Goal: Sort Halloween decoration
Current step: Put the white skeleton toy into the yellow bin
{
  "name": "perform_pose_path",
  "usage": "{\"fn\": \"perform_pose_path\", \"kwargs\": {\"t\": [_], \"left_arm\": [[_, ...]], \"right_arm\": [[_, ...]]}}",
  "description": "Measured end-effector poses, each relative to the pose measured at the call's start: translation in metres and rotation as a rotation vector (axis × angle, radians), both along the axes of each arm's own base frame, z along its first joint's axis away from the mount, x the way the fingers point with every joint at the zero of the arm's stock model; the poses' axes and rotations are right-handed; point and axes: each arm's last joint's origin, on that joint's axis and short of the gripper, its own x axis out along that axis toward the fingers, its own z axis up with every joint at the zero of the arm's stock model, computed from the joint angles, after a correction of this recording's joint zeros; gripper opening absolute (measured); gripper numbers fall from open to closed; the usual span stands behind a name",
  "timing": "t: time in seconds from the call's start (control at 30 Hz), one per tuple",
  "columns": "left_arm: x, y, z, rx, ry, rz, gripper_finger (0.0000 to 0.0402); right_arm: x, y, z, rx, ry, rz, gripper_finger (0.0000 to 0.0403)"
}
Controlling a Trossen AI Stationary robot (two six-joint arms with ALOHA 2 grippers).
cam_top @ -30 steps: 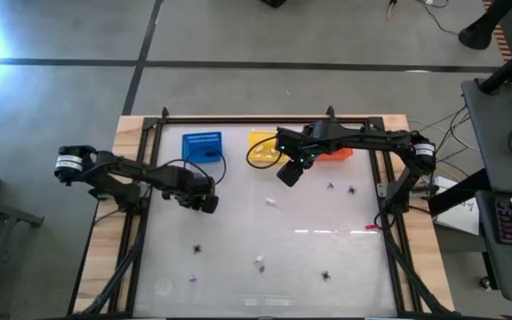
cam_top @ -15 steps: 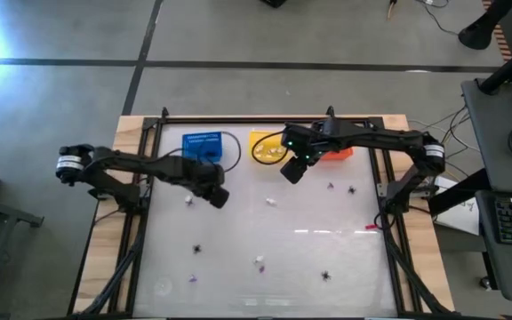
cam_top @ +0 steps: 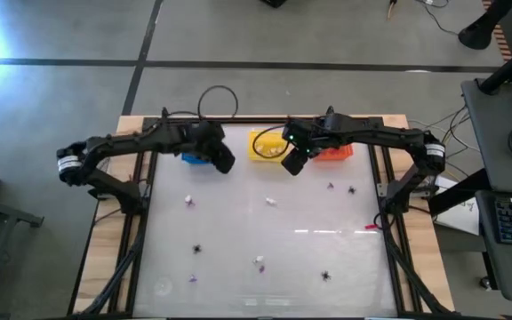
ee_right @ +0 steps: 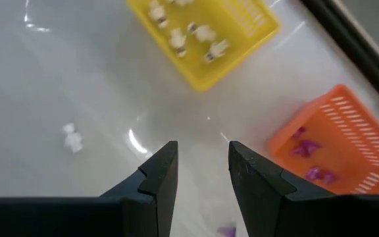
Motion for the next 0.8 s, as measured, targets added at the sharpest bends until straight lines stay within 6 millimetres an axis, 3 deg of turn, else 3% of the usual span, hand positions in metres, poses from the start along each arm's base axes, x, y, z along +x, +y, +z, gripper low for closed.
{"fn": "perform_pose_path", "kwargs": {"t": [0.3,0.5,0.8], "left_arm": [[0.008,0.037,0.013,0.034,-0.062,-0.045,0.0002],[0.037,0.056,-0.001,0.032,-0.028,-0.144,0.0002],[0.08,0.082,-0.006,0.123,-0.009,-0.273,0.0002]], "right_arm": [[-0.005,-0.026,0.002,-0.022,-0.037,-0.06,0.0127],[-0.011,-0.027,0.007,-0.032,-0.037,-0.04,0.0127],[-0.018,-0.028,0.016,-0.054,-0.058,-0.031,0.0128]]}}
